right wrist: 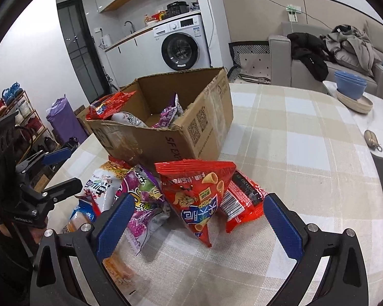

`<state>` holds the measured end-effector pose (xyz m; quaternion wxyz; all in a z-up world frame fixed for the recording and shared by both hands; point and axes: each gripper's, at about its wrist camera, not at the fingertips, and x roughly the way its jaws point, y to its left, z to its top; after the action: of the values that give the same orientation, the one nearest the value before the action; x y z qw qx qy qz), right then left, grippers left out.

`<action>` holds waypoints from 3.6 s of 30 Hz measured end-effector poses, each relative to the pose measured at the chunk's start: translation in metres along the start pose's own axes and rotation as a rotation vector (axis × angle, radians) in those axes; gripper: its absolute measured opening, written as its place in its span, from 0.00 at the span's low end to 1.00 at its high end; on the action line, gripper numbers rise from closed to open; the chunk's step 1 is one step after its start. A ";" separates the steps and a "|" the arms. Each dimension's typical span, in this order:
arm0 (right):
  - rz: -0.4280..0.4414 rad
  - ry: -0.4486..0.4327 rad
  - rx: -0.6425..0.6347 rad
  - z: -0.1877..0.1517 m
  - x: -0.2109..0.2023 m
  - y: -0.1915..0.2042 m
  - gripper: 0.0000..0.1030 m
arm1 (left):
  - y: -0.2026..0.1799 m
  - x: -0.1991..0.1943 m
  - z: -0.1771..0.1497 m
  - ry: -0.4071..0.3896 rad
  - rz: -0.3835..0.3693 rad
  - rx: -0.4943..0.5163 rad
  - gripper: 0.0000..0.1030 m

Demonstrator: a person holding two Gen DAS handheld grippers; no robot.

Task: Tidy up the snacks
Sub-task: 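Withdraw both open tools from the box toward the remaining snack pile, then close right gripper on the red chip bag beside the box, then lower left tool onto the white noodle bag while right tool holds the red chip bag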

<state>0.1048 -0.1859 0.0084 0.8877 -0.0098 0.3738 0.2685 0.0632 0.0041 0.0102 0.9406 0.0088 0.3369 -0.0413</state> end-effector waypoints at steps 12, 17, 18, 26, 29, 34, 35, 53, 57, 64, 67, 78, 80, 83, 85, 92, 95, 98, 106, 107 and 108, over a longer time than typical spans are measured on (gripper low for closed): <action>-0.057 0.022 0.016 -0.002 0.003 -0.008 1.00 | 0.015 0.015 -0.005 0.043 0.006 -0.039 0.99; -0.072 0.028 0.045 -0.004 0.006 -0.016 1.00 | 0.015 0.021 -0.007 0.055 0.018 -0.041 0.99; -0.071 0.024 0.052 -0.004 0.005 -0.017 1.00 | 0.016 0.023 -0.007 0.060 0.020 -0.047 0.99; -0.051 -0.015 0.057 0.000 0.010 -0.011 0.90 | 0.023 0.032 -0.008 0.076 0.012 -0.084 0.99; -0.025 -0.019 0.078 0.000 0.013 -0.009 0.85 | 0.024 0.035 -0.008 0.078 0.015 -0.085 0.99; 0.024 -0.019 0.151 0.001 0.019 -0.016 0.79 | 0.023 0.040 -0.009 0.087 0.015 -0.082 0.99; 0.029 -0.019 0.158 0.000 0.020 -0.016 0.77 | 0.022 0.041 -0.009 0.089 0.016 -0.081 0.99; 0.110 -0.032 0.222 -0.001 0.028 -0.022 0.49 | 0.013 0.047 -0.012 0.095 0.003 -0.070 0.99; 0.115 -0.036 0.212 0.000 0.025 -0.021 0.48 | 0.013 0.047 -0.012 0.095 0.003 -0.071 0.99; 0.118 -0.059 0.208 0.001 0.014 -0.023 0.47 | 0.012 0.048 -0.011 0.097 0.001 -0.070 0.99; 0.129 -0.061 0.207 0.002 0.010 -0.024 0.47 | 0.012 0.049 -0.011 0.097 0.000 -0.069 0.99; 0.203 -0.065 0.217 0.001 0.005 -0.024 0.47 | 0.010 0.049 -0.010 0.096 -0.009 -0.068 0.99; 0.211 -0.066 0.201 0.001 0.005 -0.020 0.47 | 0.009 0.050 -0.011 0.097 -0.016 -0.069 0.99; 0.211 -0.056 0.174 0.002 0.008 -0.010 0.47 | 0.008 0.048 -0.010 0.095 -0.059 -0.086 0.99; 0.208 -0.039 0.160 0.001 0.012 -0.007 0.47 | 0.007 0.047 -0.009 0.093 -0.077 -0.095 0.99; 0.191 -0.015 0.145 0.000 0.020 -0.002 0.48 | 0.000 0.056 -0.008 0.108 -0.073 -0.098 0.99; 0.183 -0.005 0.147 -0.001 0.022 -0.004 0.48 | -0.002 0.065 -0.006 0.122 -0.065 -0.101 0.99; 0.174 0.001 0.153 -0.001 0.024 -0.006 0.48 | -0.005 0.081 -0.003 0.154 -0.035 -0.102 0.92; 0.168 0.026 0.175 -0.003 0.028 -0.012 0.50 | -0.009 0.099 -0.002 0.205 -0.126 -0.105 0.62; 0.166 0.031 0.183 -0.003 0.029 -0.014 0.50 | -0.009 0.100 -0.001 0.203 -0.128 -0.107 0.59; 0.167 0.031 0.185 -0.002 0.029 -0.015 0.50 | -0.009 0.101 -0.001 0.202 -0.128 -0.109 0.57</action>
<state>0.1270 -0.1858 -0.0153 0.8536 0.0992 0.4102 0.3055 0.1395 -0.0119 -0.0542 0.8963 -0.0596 0.4316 -0.0819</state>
